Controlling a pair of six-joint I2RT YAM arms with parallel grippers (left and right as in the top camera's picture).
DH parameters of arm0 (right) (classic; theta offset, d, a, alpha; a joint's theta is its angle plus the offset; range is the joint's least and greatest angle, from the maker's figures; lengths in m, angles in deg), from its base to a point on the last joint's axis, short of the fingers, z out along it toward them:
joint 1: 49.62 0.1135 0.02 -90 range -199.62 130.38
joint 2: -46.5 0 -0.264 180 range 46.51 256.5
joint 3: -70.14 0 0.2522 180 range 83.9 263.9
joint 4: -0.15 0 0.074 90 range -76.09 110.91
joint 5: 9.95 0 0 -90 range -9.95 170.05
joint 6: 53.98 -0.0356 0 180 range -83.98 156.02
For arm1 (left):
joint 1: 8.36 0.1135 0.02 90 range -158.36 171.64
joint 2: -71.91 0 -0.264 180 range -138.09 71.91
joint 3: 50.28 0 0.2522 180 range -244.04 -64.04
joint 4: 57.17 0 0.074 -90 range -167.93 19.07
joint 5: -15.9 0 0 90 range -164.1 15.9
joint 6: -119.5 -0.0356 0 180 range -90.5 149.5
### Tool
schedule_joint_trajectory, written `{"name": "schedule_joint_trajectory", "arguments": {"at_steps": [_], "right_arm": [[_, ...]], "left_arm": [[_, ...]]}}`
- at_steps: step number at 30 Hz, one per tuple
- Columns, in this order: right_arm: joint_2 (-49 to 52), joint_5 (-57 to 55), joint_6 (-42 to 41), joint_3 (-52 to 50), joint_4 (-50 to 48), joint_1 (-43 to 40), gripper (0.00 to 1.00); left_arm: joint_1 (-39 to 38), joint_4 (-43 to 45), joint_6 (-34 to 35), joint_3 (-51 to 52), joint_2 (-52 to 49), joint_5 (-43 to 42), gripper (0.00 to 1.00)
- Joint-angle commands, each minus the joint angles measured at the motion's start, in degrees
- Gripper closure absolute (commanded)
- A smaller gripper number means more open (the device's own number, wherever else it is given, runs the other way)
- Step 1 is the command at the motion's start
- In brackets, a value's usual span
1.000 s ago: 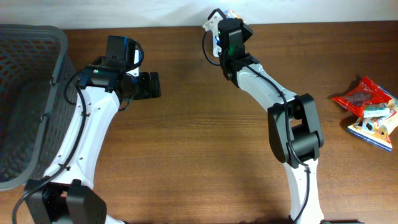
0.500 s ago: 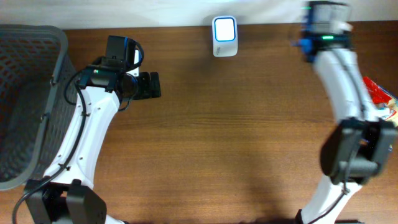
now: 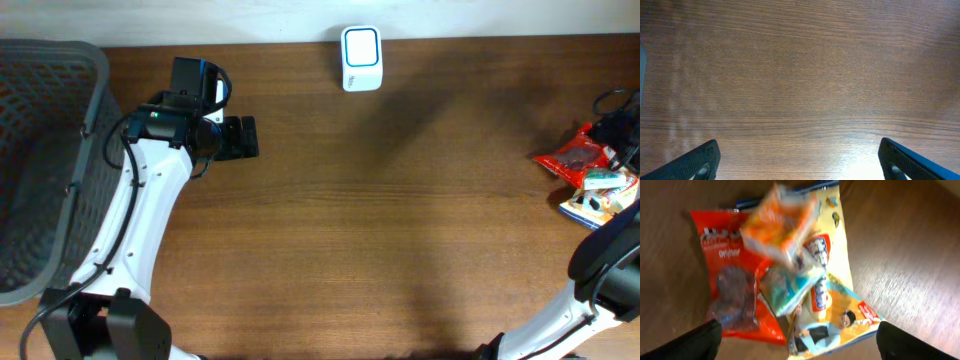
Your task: Scan the item barcode
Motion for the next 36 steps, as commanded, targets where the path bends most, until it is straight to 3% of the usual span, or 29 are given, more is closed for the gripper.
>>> {"name": "schedule_joint_trajectory", "arguments": {"at_steps": [1,7,13,17,32,36], "right_arm": [[-7.5,1.4,-0.6,-0.1,4.1,-0.2,0.01],[-29.1,6.0,0.1,-2.3,11.5,4.9,0.01],[-52.9,7.3,0.1,-20.6,9.7,22.9,0.01],[-60.8,7.6,-0.6,-31.4,9.7,31.6,0.02],[-56.5,12.2,0.0,-34.1,10.6,33.9,0.02],[-65.0,12.0,0.5,-41.2,6.3,35.2,0.02]], "left_arm": [[0.5,-0.1,0.8,0.0,0.3,0.3,0.01],[0.5,-0.1,0.8,0.0,0.3,0.4,0.01],[0.5,0.1,0.8,0.0,0.3,0.4,0.01],[0.5,0.1,0.8,0.0,0.3,0.4,0.01],[0.5,0.1,0.8,0.0,0.3,0.4,0.01],[0.5,0.1,0.8,0.0,0.3,0.4,0.01]]}}
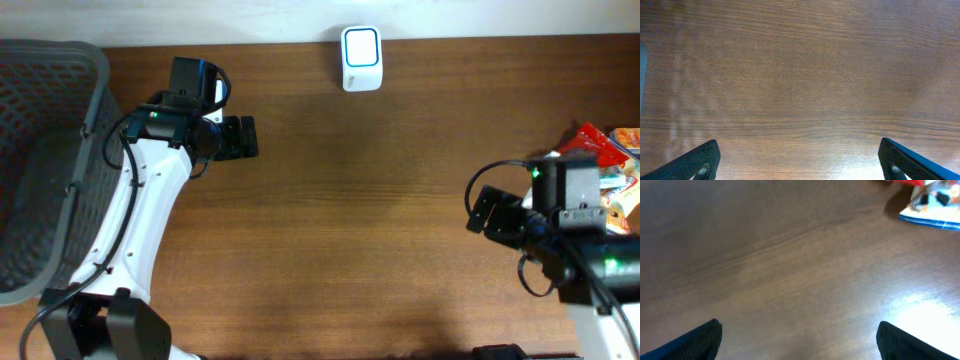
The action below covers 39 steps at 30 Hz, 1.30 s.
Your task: Scan the item barcode
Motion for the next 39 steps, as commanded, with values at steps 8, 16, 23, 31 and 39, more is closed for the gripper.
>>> {"name": "schedule_joint_trajectory", "arguments": {"at_steps": [8,16,23,31,39], "right_arm": [[-39.0,6.6,13.0,-34.4,-29.8,0.8,0.01],[-54.2,12.7,22.5,-55.1,-52.1,0.8,0.02],[-56.7,12.7,22.5,-64.7,-66.6,0.7,0.02],[-56.7,10.5,22.5,-67.7,-66.5,0.7,0.02],[-56.7,9.0,22.4,-67.7,-65.7,0.7,0.02]], "left_arm": [[0.3,0.1,0.8,0.0,0.3,0.4,0.01],[0.3,0.1,0.8,0.0,0.3,0.4,0.01],[0.3,0.2,0.8,0.0,0.3,0.4,0.01],[0.2,0.1,0.8,0.0,0.3,0.4,0.01],[0.2,0.1,0.8,0.0,0.3,0.4,0.01]]}}
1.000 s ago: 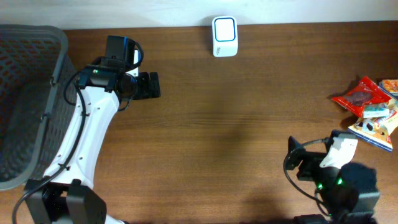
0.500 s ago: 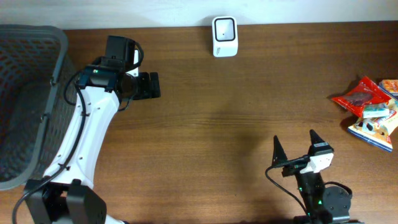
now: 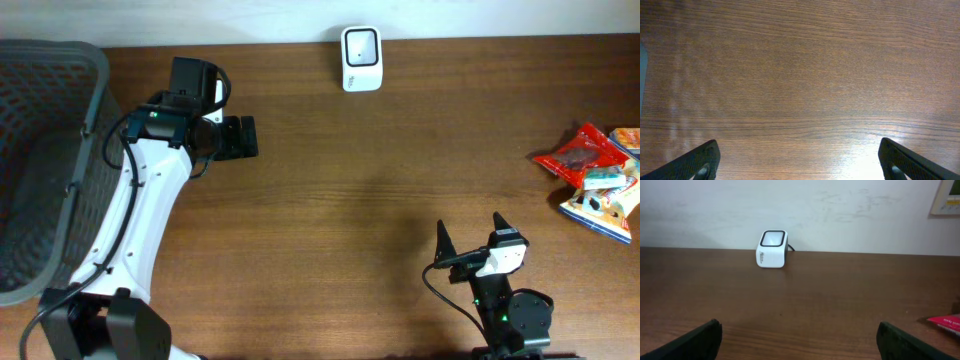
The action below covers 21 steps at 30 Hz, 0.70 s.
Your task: Scan the item barcode
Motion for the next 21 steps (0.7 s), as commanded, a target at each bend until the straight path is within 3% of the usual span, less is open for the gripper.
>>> {"name": "schedule_joint_trajectory", "arguments": {"at_steps": [1,21], "right_arm": [[-0.5,-1.1,0.1,-0.5,0.2,0.4,0.02],[-0.5,-2.1,0.0,-0.5,0.3,0.3,0.01]], "left_arm": [[0.2,0.1,0.8,0.0,0.3,0.4,0.01],[0.2,-1.6,0.8,0.0,0.3,0.4,0.01]]}}
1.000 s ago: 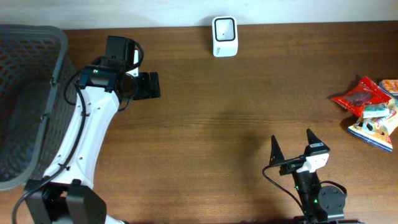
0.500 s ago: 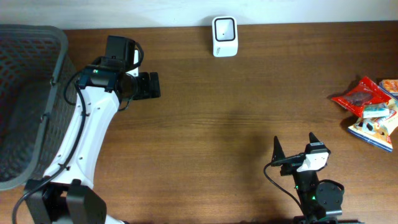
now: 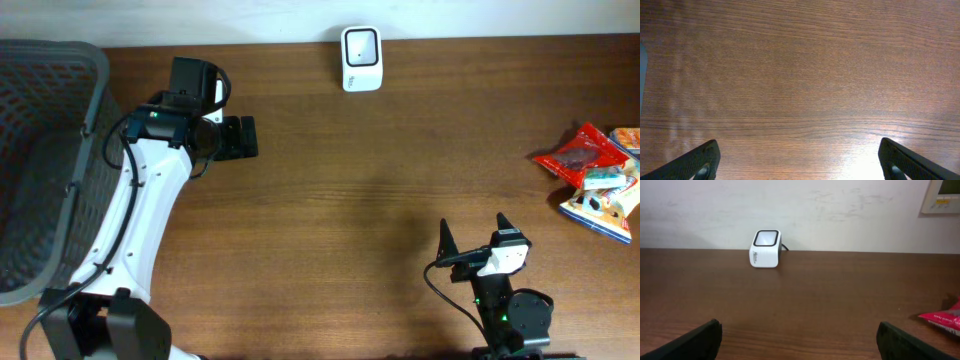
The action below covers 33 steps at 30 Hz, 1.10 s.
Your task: Scan the item barcode
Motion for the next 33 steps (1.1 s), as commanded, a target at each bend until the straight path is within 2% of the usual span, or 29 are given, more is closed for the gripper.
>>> {"name": "schedule_joint_trajectory", "arguments": {"at_steps": [1,5,8,11,14,17,22,25,30,33], "right_arm": [[-0.5,-0.2,0.0,-0.5,0.1,0.3,0.02],[-0.5,-0.2,0.0,-0.5,0.1,0.3,0.02],[-0.5,-0.2,0.0,-0.5,0.1,0.3,0.01],[-0.5,-0.2,0.0,-0.5,0.1,0.3,0.02],[-0.5,-0.2,0.0,-0.5,0.1,0.3,0.02],[-0.5,-0.2,0.0,-0.5,0.1,0.3,0.02],[-0.5,-0.2,0.0,-0.5,0.1,0.3,0.02],[-0.5,-0.2,0.0,-0.5,0.1,0.3,0.02],[-0.5,-0.2,0.0,-0.5,0.1,0.3,0.02],[-0.5,-0.2,0.0,-0.5,0.1,0.3,0.02]], "left_arm": [[0.2,-4.1,0.8,0.0,0.3,0.4,0.01],[0.2,-5.4,-2.3,0.0,0.1,0.5,0.01],[0.0,-4.7,-17.1,0.5,2.3,-3.4,0.01],[0.0,-1.2,-17.9,5.7,8.2,-4.2,0.01],[0.0,8.7,-17.9,19.8,21.0,-5.8,0.01],[0.0,13.7,-18.0,30.6,34.4,-6.3,0.01],[0.0,14.0,-18.0,49.2,75.6,-7.1,0.01],[0.0,12.2,-21.0,54.4,88.2,-6.9,0.01],[1.4,13.6,-20.9,60.7,91.2,-7.8,0.01],[3.8,20.2,-20.9,65.8,92.5,-8.0,0.01]]}}
